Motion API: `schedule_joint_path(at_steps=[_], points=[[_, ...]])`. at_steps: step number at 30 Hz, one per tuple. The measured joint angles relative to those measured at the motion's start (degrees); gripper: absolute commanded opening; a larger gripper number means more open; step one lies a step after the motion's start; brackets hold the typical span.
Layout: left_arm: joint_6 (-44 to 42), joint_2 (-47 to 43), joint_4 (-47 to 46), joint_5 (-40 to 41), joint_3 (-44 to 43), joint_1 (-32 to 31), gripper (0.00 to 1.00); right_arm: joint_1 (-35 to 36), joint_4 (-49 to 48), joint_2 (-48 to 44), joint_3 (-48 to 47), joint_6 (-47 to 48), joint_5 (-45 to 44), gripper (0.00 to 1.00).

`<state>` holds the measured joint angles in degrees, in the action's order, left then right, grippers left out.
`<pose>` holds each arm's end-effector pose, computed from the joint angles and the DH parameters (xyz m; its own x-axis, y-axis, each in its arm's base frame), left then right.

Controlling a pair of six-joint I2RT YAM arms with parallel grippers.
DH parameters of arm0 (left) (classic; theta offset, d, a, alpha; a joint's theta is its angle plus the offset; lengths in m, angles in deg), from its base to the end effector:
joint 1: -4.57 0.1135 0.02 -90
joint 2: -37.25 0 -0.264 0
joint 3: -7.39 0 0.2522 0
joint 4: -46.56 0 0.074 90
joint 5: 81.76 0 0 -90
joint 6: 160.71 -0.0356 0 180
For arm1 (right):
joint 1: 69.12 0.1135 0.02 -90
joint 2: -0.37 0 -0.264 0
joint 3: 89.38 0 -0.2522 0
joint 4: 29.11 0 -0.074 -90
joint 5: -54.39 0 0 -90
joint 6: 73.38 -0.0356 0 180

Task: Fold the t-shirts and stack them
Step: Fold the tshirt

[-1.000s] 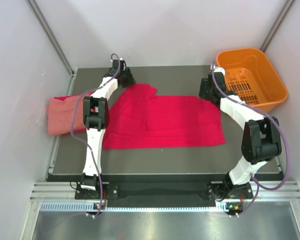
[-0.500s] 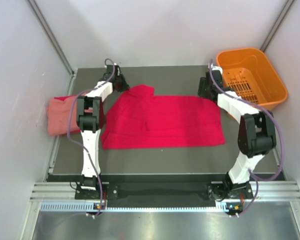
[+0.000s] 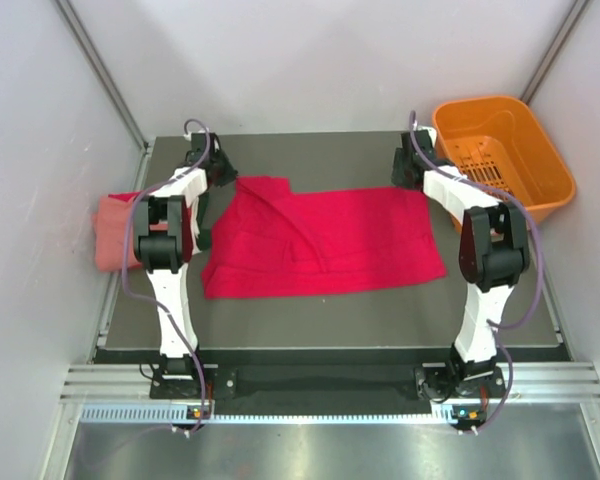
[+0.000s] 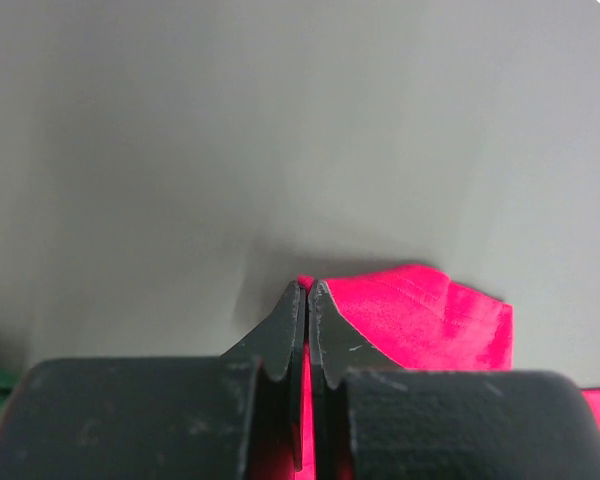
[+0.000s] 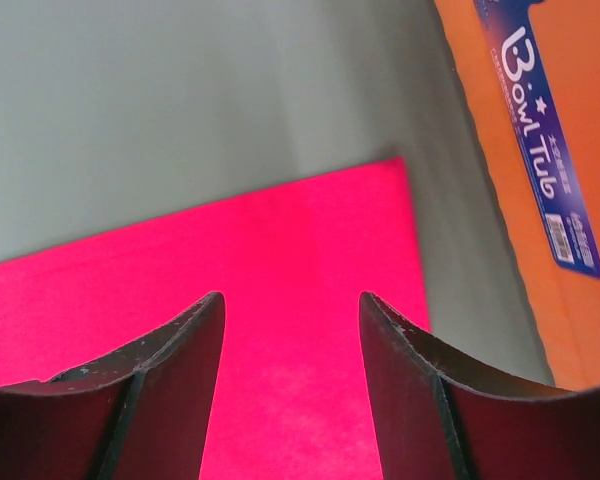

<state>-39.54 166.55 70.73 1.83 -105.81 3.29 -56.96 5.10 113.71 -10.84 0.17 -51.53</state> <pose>0.5128 -0.0154 0.1772 -0.6085 -0.5009 -0.6155 -0.2426 0.8559 -0.4567 0.4385 0.0845 0.2260 -0.6801 0.1320 -0.7211 0.1835 0.9830 0.0069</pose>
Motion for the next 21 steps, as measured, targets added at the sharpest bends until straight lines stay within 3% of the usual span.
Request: schedule_joint_path(at_steps=[21], points=[[1.7, -0.9, -0.5, -0.2, -0.2, 2.3, 0.00, -1.3, 6.3, 18.1, -19.6, -0.1, -4.6, 0.59]])
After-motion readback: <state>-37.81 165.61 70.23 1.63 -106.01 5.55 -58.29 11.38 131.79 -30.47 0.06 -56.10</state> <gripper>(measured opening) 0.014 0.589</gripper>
